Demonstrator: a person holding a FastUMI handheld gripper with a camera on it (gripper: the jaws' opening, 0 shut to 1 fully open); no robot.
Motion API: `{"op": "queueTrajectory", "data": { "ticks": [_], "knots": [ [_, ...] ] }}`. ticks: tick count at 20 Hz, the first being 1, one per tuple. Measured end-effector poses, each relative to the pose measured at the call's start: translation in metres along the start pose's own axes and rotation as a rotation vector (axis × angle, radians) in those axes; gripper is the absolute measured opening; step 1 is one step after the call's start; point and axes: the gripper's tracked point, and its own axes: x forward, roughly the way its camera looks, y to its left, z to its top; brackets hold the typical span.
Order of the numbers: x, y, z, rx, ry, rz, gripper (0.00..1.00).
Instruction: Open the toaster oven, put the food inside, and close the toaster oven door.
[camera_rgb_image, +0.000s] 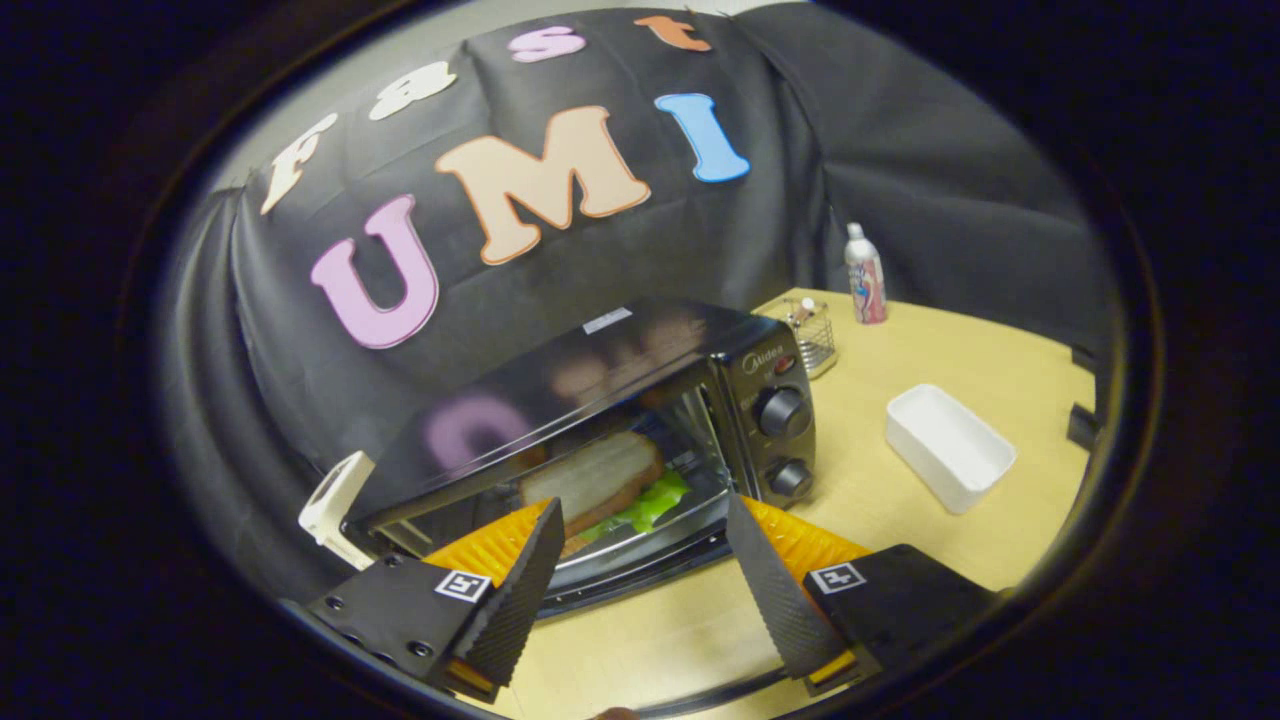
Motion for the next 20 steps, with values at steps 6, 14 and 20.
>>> {"op": "queueTrajectory", "data": {
  "ticks": [6,14,20],
  "knots": [
    [-0.041,-0.019,0.025,-0.209,-0.056,-0.085,1.00],
    [-0.078,-0.032,-0.013,-0.269,0.014,-0.106,1.00],
    [-0.099,-0.041,-0.070,-0.314,0.131,-0.102,1.00]
  ]
}}
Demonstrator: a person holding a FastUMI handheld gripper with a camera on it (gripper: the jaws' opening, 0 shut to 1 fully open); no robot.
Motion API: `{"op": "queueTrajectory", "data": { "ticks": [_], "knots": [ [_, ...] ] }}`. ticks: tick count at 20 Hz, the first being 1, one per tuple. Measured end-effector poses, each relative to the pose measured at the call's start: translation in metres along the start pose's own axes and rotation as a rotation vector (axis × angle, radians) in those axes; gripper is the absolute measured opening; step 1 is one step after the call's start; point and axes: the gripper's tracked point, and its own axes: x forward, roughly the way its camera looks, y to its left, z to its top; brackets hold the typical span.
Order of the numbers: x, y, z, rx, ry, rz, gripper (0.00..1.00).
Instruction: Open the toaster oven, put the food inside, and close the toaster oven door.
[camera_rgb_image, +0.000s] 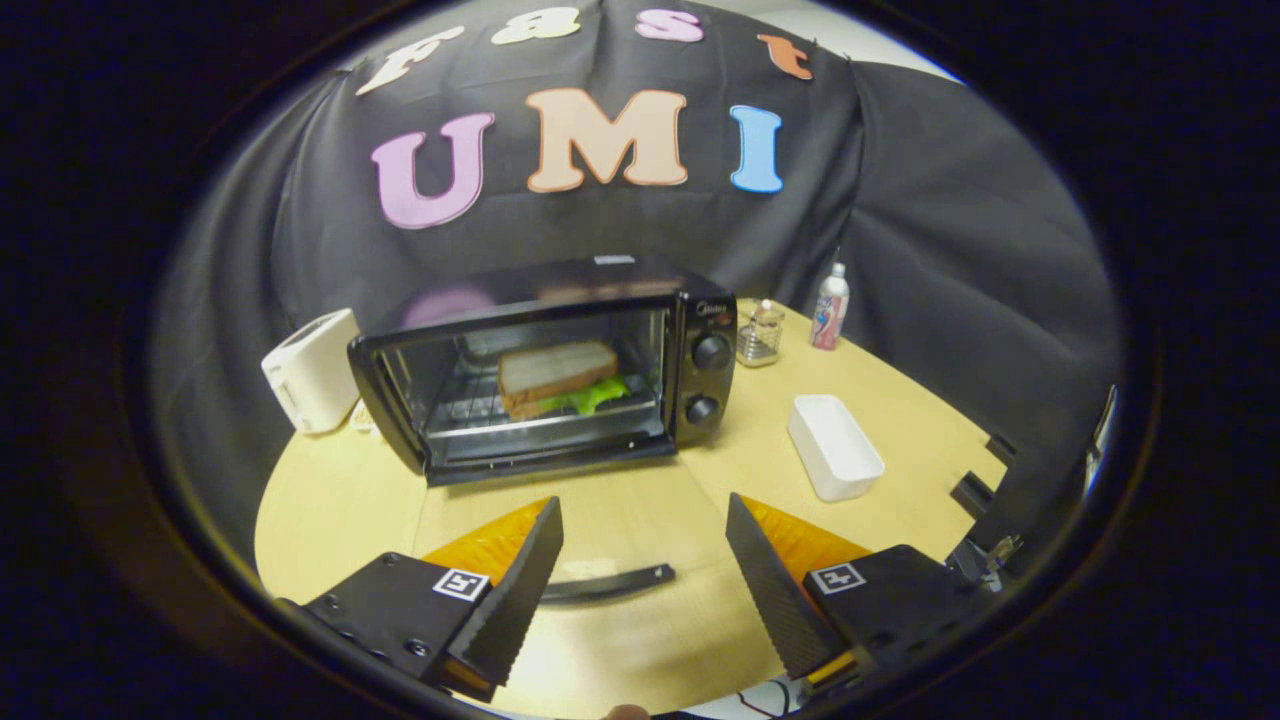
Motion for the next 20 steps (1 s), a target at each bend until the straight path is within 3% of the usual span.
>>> {"op": "queueTrajectory", "data": {
  "ticks": [10,20],
  "knots": [
    [0.005,0.005,-0.088,-0.059,0.191,0.021,1.00],
    [0.022,0.022,-0.115,-0.128,0.241,0.059,1.00]
  ]
}}
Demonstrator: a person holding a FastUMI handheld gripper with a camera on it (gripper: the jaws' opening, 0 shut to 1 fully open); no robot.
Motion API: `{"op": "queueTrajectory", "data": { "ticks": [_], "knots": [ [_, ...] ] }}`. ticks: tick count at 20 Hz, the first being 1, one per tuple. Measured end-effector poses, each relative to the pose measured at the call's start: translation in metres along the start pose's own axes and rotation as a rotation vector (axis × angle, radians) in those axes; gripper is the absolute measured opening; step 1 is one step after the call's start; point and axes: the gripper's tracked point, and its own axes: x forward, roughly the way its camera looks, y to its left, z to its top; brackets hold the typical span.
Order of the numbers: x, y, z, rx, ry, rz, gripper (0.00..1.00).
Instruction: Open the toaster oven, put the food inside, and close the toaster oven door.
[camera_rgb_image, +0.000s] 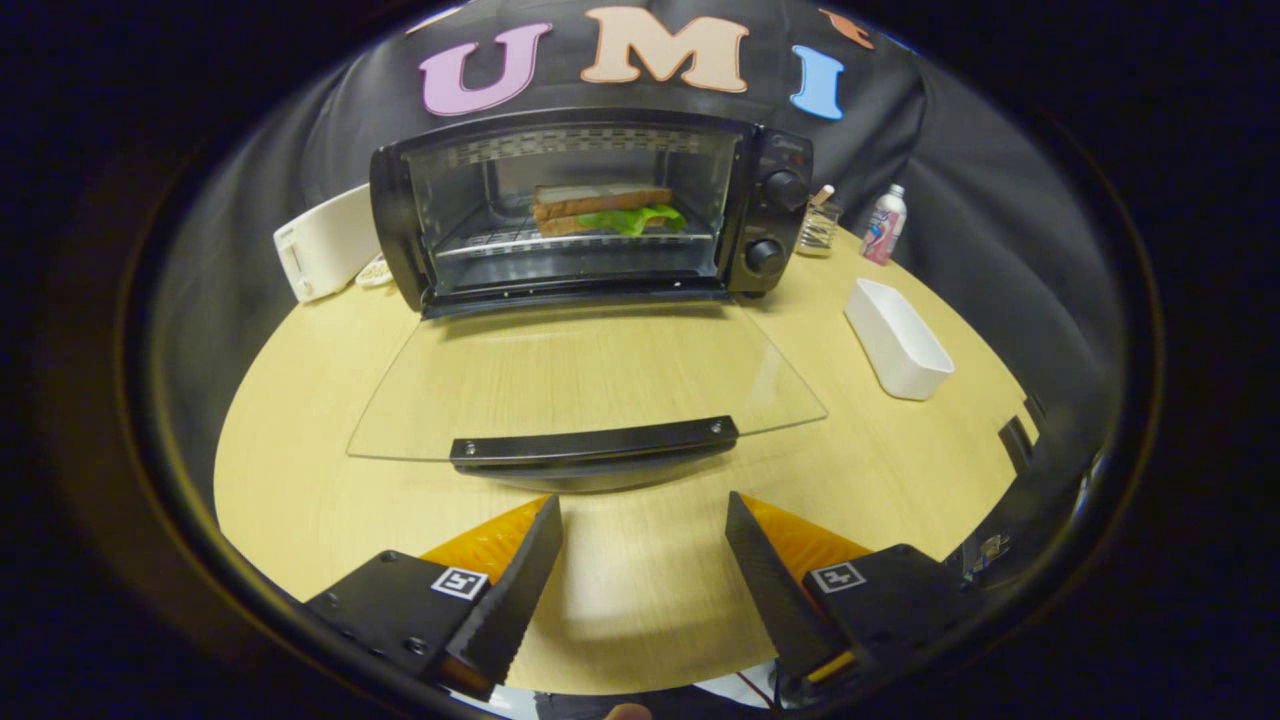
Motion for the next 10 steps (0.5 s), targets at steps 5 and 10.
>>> {"op": "queueTrajectory", "data": {
  "ticks": [5,10],
  "knots": [
    [0.004,0.006,0.003,-0.019,-0.018,0.008,1.00],
    [-0.007,0.012,0.016,-0.048,-0.059,0.021,1.00]
  ]
}}
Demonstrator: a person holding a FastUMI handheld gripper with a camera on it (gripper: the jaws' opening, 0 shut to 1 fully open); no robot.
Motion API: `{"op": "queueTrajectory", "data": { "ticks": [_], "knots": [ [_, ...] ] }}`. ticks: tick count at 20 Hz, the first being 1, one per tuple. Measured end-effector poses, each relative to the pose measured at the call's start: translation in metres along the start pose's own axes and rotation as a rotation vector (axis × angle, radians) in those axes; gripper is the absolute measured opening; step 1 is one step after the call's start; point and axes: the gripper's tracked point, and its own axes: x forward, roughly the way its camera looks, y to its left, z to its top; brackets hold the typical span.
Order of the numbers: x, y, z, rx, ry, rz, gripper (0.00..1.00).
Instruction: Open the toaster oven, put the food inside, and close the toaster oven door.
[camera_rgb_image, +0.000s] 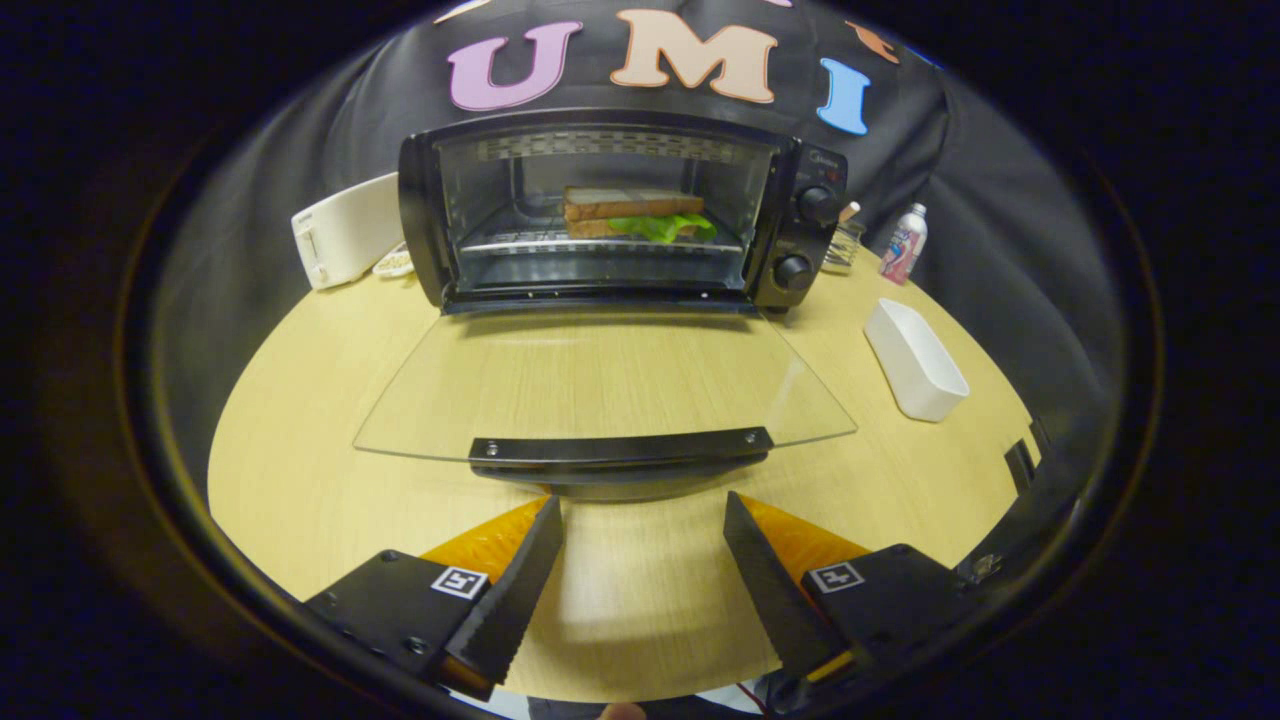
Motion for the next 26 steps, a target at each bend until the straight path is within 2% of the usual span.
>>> {"op": "queueTrajectory", "data": {
  "ticks": [3,10,26],
  "knots": [
    [-0.010,0.000,0.016,-0.004,-0.045,-0.002,1.00],
    [-0.024,0.006,0.077,0.073,-0.164,0.025,1.00],
    [-0.007,0.027,0.190,0.204,-0.326,0.103,1.00]
  ]
}}
